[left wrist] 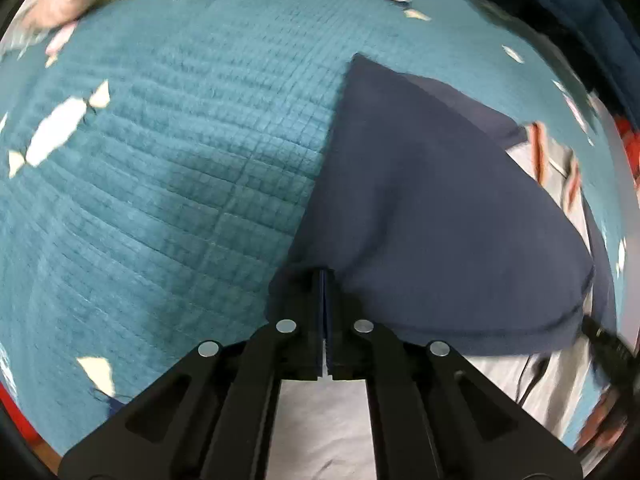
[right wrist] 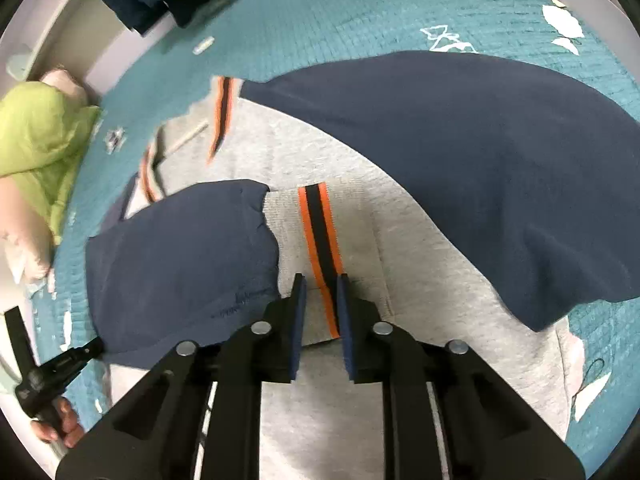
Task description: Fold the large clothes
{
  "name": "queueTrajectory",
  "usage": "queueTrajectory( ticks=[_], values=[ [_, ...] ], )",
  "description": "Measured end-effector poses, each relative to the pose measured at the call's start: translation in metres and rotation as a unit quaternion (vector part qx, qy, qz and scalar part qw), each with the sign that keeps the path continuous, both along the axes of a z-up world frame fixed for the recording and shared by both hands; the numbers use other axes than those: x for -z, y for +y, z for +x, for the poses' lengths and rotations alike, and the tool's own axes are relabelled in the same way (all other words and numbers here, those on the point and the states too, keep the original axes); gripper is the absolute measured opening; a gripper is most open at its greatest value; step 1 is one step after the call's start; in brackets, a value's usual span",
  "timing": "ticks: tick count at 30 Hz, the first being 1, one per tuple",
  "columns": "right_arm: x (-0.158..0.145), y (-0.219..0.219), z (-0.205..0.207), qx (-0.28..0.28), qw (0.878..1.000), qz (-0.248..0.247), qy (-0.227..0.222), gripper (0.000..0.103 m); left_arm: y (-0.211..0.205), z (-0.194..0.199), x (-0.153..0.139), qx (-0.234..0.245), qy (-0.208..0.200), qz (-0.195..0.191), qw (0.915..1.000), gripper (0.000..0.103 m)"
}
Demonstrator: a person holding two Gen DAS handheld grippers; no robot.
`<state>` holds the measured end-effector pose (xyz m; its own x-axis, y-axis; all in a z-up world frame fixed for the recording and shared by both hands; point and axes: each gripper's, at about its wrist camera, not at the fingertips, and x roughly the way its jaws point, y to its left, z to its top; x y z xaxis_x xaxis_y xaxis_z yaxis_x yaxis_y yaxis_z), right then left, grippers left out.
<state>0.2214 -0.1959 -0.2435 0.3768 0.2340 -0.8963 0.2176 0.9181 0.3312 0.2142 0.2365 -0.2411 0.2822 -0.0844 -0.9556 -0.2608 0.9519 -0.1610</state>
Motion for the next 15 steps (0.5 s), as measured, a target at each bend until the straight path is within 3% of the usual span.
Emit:
queueTrajectory(
  ticks=[2,5,8,12,15],
  values=[
    [-0.005,-0.004,-0.007,-0.008,1.0,-0.016,0.001,0.011,0.003,-0.005,-0.004,0.006,-0.002,0.006,1.0,0.002],
    [-0.015,-0.012,-0.015,0.002,1.0,-0.01,-0.005,0.016,-0.007,-0.006,-0.022,0.027,-0.002,0.051,0.9983,0.003],
    [-0.023,-0.007,-0.019,-0.008,1.0,-0.002,-0.025,0.016,-0.014,-0.008,-0.039,0.03,-0.026,0.054,0.9978,0.003],
    [0.007,0.01,-0.002,-0.025,0.999,-0.03,0.0,0.015,-0.019,0.003,0.001,0.014,0.012,0.077,0.9968,0.002],
    [0.004,0.015,-0.001,-0.037,0.998,-0.049,-0.01,0.015,-0.022,0.006,0.0,0.021,0.01,0.095,0.9952,0.002]
  ],
)
